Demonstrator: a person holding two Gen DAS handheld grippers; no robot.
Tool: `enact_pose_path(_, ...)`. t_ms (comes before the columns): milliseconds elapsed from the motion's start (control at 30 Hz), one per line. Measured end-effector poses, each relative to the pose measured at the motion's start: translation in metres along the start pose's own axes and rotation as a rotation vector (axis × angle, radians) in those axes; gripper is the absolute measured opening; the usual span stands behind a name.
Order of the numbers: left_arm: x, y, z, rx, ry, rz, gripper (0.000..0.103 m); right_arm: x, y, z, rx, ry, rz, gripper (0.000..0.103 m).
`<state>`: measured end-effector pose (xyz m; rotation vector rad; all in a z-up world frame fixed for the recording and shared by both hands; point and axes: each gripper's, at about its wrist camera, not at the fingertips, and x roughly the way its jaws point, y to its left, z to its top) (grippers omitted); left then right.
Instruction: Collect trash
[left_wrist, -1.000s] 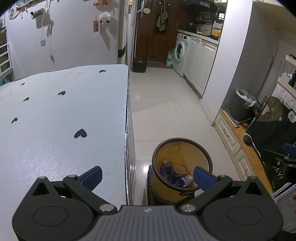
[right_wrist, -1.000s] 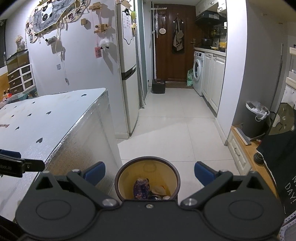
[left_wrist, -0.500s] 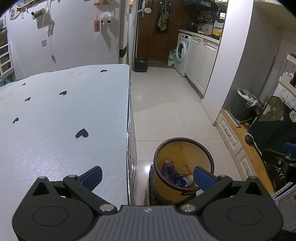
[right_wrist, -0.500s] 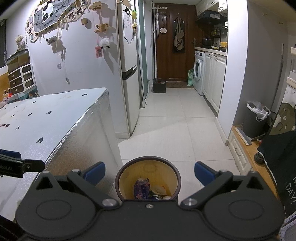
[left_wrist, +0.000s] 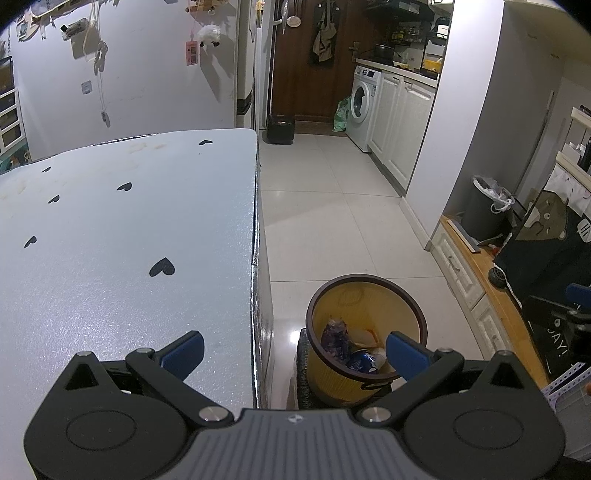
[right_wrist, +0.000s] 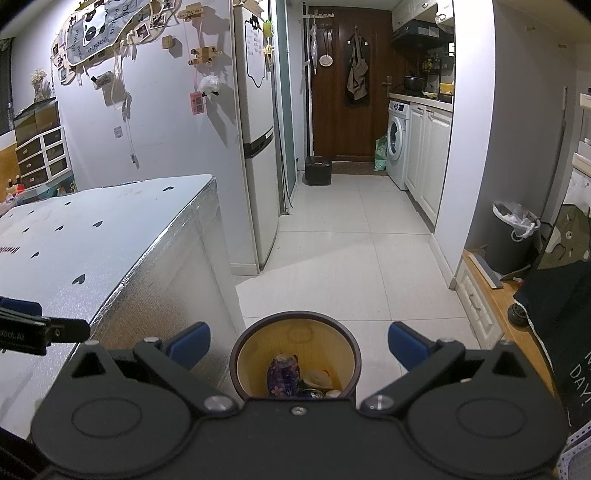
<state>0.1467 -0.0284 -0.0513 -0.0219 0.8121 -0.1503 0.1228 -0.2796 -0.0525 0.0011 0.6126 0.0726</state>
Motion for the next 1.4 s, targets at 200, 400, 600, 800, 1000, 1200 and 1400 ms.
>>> enact_pose_path(200,0.0006,-0.0008,0.0008,0.004,0.002,-0.003,0.103,0.0,0.0,0.0,0.001,0.0,-0.001,0.103)
enact_pose_path(400,0.0004,-0.0014,0.0009,0.004,0.001,-0.003,0.103,0.0007,-0.0001,-0.0004,0.001,0.001,-0.001,0.103)
enact_pose_path(600,0.0005,-0.0019,0.0013,0.004,0.002,-0.002,0.103,0.0007,-0.0001,-0.0007,0.003,0.001,-0.001,0.103)
enact_pose_path(800,0.0004,-0.0029,0.0015,0.005,0.0,-0.002,0.103,0.0007,-0.0005,-0.0004,0.003,0.001,-0.001,0.103)
enact_pose_path(1000,-0.0002,-0.0041,0.0016,0.006,-0.001,0.0,0.103,0.0007,-0.0006,-0.0004,0.003,0.001,-0.001,0.103)
enact_pose_path(1200,-0.0015,-0.0063,0.0021,0.009,-0.003,0.005,0.103,0.0002,-0.0013,-0.0004,0.006,0.0,-0.002,0.103)
enact_pose_path(1400,-0.0029,-0.0067,0.0016,0.015,-0.002,0.014,0.103,-0.0005,-0.002,-0.0003,0.008,-0.001,-0.003,0.103)
